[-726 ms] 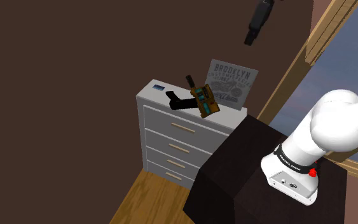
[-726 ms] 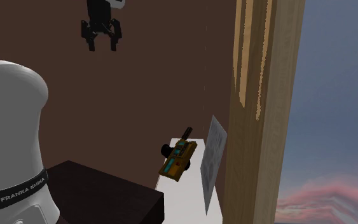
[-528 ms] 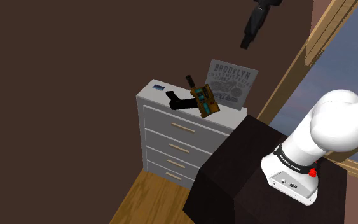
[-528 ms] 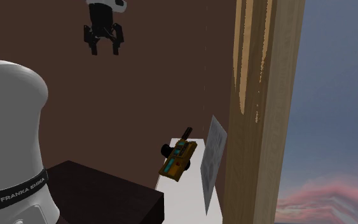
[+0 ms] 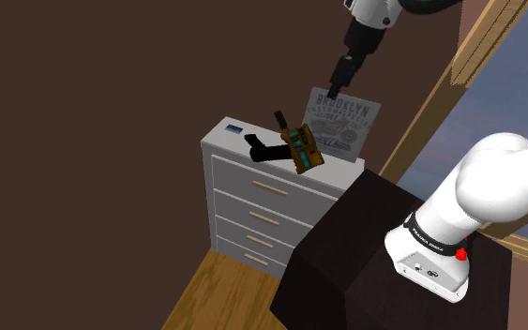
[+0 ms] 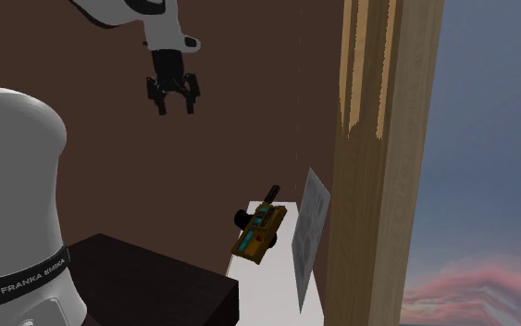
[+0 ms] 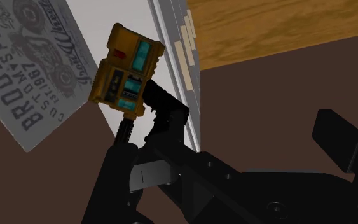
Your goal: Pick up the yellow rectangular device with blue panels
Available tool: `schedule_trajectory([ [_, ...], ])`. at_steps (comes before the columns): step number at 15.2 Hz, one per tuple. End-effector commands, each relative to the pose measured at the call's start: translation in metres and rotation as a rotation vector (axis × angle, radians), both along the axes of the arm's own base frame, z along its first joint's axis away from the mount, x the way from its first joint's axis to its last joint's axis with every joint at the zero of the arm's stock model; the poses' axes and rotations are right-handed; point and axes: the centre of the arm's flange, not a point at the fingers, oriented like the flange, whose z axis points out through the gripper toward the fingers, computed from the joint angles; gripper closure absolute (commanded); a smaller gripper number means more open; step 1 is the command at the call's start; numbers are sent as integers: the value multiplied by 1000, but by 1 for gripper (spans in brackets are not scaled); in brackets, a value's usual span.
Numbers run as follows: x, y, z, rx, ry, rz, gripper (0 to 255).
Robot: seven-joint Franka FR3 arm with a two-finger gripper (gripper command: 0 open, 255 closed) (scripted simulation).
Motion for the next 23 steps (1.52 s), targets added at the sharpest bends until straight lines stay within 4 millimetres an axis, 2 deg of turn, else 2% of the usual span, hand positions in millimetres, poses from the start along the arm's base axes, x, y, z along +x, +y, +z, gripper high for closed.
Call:
schedule_trajectory([
  [1, 9, -3, -22, -11, -25, -17, 0],
  [12, 71, -40, -139, -69, -138, -110, 0],
  [23, 141, -89, -245, -128, -252, -202, 0],
])
